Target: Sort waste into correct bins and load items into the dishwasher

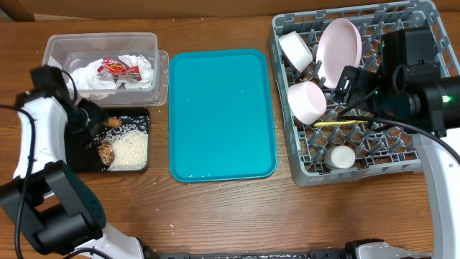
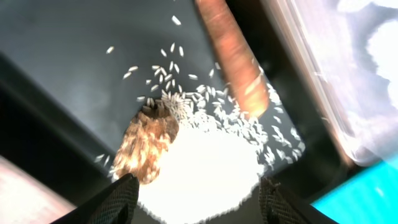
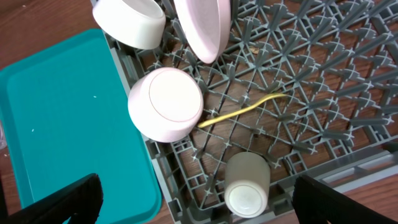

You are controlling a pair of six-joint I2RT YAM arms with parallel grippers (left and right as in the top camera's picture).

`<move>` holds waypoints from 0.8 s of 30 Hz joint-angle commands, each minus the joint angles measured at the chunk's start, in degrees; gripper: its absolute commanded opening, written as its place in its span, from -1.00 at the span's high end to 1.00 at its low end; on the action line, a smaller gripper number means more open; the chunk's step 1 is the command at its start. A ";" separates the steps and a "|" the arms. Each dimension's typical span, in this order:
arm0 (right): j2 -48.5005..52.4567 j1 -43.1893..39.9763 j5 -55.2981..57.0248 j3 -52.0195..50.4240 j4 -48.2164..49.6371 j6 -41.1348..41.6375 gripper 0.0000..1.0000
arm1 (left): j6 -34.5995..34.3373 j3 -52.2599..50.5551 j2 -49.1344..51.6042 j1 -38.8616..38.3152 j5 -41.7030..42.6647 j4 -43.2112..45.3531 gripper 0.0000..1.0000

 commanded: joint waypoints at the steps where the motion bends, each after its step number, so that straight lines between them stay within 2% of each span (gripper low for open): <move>1: -0.22 0.24 -0.17 0.31 0.66 0.26 -1.00 | 6.12 7.82 -1.38 -1.20 1.03 -5.60 -0.29; 4: -0.52 0.24 -0.20 0.87 0.72 0.24 -1.00 | 8.79 12.26 -4.94 -2.73 1.01 -11.06 -0.29; 11: -4.31 0.24 -0.24 2.62 0.42 -0.39 -1.00 | 10.25 13.77 -15.56 -7.67 1.22 -14.60 -0.33; 16: -9.53 0.24 -2.40 4.85 0.15 -3.28 -1.00 | 17.81 13.77 -21.75 -13.86 2.75 -15.89 -0.37; 19: -13.79 0.24 -3.43 5.07 -0.20 -3.89 -1.00 | 22.51 13.77 -23.91 -18.95 2.82 -16.15 -0.29; 21: -16.92 0.24 -3.43 5.09 -0.98 -3.85 -1.00 | 23.52 13.75 -24.41 -22.18 2.64 -16.15 -0.08; 22: -18.12 0.24 -3.43 5.07 -1.36 -3.87 -1.00 | 23.50 13.75 -24.44 -23.71 2.45 -16.06 -0.29; 23: -19.85 0.24 -3.41 5.09 -2.05 -3.87 -1.00 | 23.50 13.73 -24.41 -25.09 2.10 -15.69 -1.00; 24: -21.42 0.24 -3.41 5.09 -2.78 -3.87 -1.00 | 23.50 13.66 -24.30 -25.99 1.64 -15.13 -1.00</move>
